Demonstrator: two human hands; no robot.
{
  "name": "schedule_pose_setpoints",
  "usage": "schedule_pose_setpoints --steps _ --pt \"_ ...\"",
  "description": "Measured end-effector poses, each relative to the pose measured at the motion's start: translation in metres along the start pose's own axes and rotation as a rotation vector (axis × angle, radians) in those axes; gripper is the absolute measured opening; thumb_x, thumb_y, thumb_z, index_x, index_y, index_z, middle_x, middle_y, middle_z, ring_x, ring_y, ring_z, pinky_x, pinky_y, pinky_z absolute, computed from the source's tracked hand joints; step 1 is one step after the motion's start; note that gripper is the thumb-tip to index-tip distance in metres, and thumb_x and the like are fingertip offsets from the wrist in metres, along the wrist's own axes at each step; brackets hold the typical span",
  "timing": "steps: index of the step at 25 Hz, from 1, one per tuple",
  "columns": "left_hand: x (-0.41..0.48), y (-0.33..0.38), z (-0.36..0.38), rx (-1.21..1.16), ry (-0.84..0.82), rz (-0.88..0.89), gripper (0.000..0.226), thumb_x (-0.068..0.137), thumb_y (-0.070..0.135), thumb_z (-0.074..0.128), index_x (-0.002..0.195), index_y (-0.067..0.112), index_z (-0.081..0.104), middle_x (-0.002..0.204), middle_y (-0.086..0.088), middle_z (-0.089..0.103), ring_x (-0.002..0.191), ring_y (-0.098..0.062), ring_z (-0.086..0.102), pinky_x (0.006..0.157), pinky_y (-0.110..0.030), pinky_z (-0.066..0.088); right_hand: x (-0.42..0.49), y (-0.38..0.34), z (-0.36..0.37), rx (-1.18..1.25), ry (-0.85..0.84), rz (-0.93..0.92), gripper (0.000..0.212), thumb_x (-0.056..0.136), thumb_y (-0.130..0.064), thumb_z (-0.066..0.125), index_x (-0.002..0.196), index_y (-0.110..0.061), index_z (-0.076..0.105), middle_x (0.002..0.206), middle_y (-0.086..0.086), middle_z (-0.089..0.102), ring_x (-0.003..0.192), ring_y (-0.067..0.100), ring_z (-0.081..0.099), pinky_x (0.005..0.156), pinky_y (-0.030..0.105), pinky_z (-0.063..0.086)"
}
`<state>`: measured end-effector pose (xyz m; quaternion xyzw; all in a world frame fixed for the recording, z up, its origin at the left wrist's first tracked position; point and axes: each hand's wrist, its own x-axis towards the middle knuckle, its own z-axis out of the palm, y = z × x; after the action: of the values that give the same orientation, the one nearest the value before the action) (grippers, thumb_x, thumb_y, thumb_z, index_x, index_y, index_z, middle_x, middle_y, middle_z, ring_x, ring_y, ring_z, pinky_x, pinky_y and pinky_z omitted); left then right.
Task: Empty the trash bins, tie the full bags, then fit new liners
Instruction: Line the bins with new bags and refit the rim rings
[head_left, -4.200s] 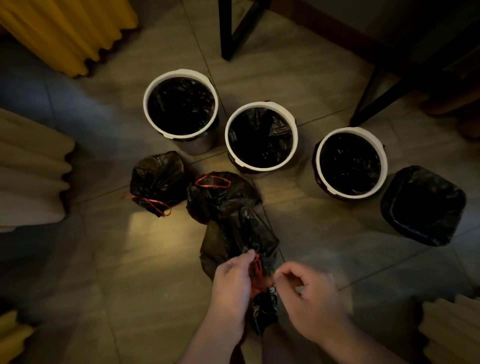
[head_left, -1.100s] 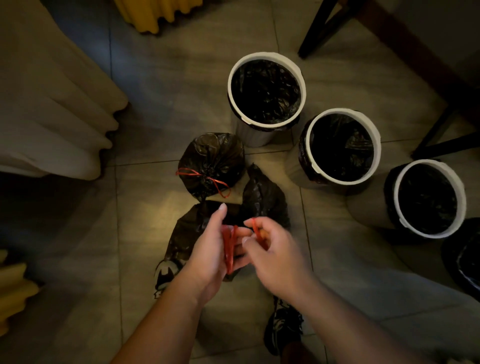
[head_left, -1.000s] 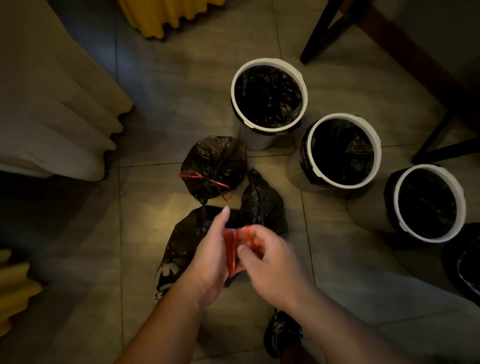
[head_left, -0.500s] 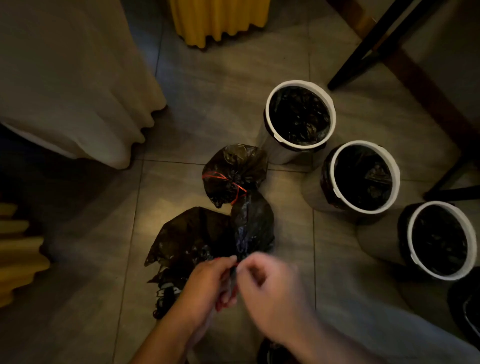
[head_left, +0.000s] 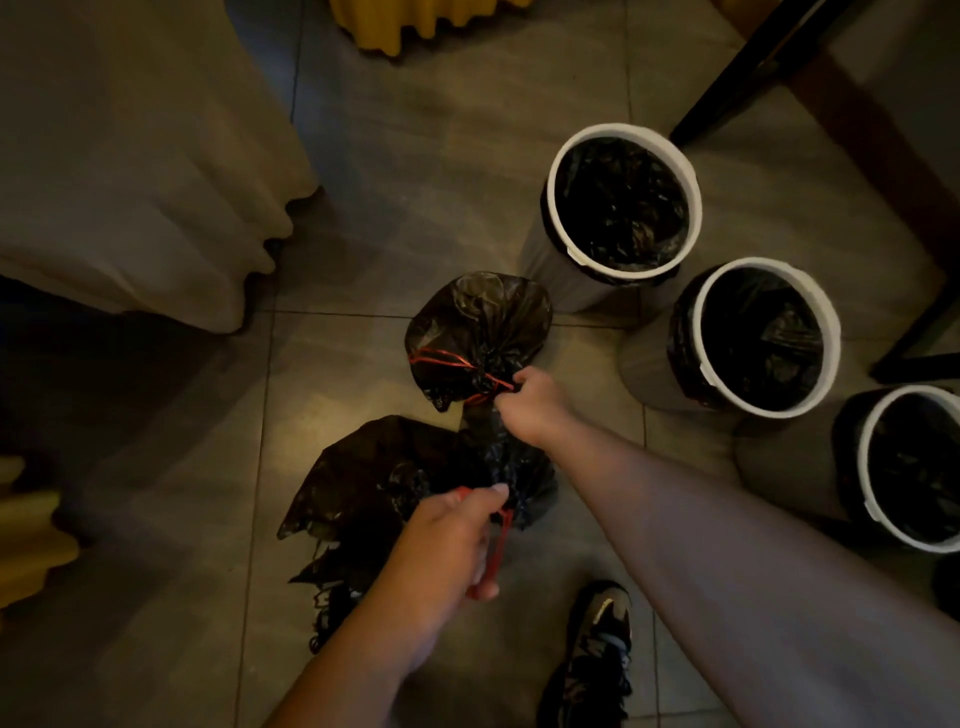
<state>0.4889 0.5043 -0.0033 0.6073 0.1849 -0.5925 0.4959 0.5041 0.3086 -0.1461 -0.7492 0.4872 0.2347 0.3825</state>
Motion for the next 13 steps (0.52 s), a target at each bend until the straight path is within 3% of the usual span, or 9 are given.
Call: schedule_pose_setpoints --steps 3,8,10,13 --pt "0.017 0.009 -0.004 0.03 -0.022 0.026 0.044 0.101 0.041 0.065 0.062 0.027 0.052 0.055 0.0 0.038 0.047 -0.013 0.042 0.049 -0.03 0.046 0.026 0.007 0.017 -0.155 -0.057 0.031 0.056 0.08 -0.032 0.067 0.133 -0.017 0.059 0.127 0.014 0.067 0.119 0.036 0.064 0.1 0.039 0.055" --pt "0.036 0.014 -0.006 0.038 -0.05 0.045 0.046 0.104 0.038 0.061 0.06 0.028 0.05 0.056 0.001 0.034 0.049 -0.014 0.036 0.049 -0.029 0.04 0.059 0.021 0.026 -0.206 -0.054 0.02 0.052 0.091 -0.028 0.068 0.143 -0.024 0.061 0.141 0.013 0.063 0.129 0.033 0.061 0.109 0.038 0.05" --pt "0.04 0.015 -0.009 0.015 -0.056 0.061 0.048 0.104 0.037 0.061 0.058 0.028 0.051 0.054 0.002 0.034 0.047 -0.013 0.035 0.049 -0.03 0.037 0.064 0.022 0.029 -0.206 -0.039 -0.009 0.036 0.095 -0.026 0.066 0.131 -0.024 0.071 0.131 0.012 0.069 0.12 0.031 0.065 0.103 0.036 0.053" --pt "0.045 0.018 -0.012 -0.009 -0.048 0.08 0.054 0.105 0.035 0.06 0.051 0.03 0.052 0.052 0.005 0.033 0.044 -0.011 0.033 0.046 -0.028 0.033 0.063 0.021 0.025 -0.179 -0.025 -0.021 0.016 0.096 -0.028 0.064 0.092 -0.016 0.075 0.102 0.013 0.074 0.098 0.032 0.069 0.079 0.032 0.054"
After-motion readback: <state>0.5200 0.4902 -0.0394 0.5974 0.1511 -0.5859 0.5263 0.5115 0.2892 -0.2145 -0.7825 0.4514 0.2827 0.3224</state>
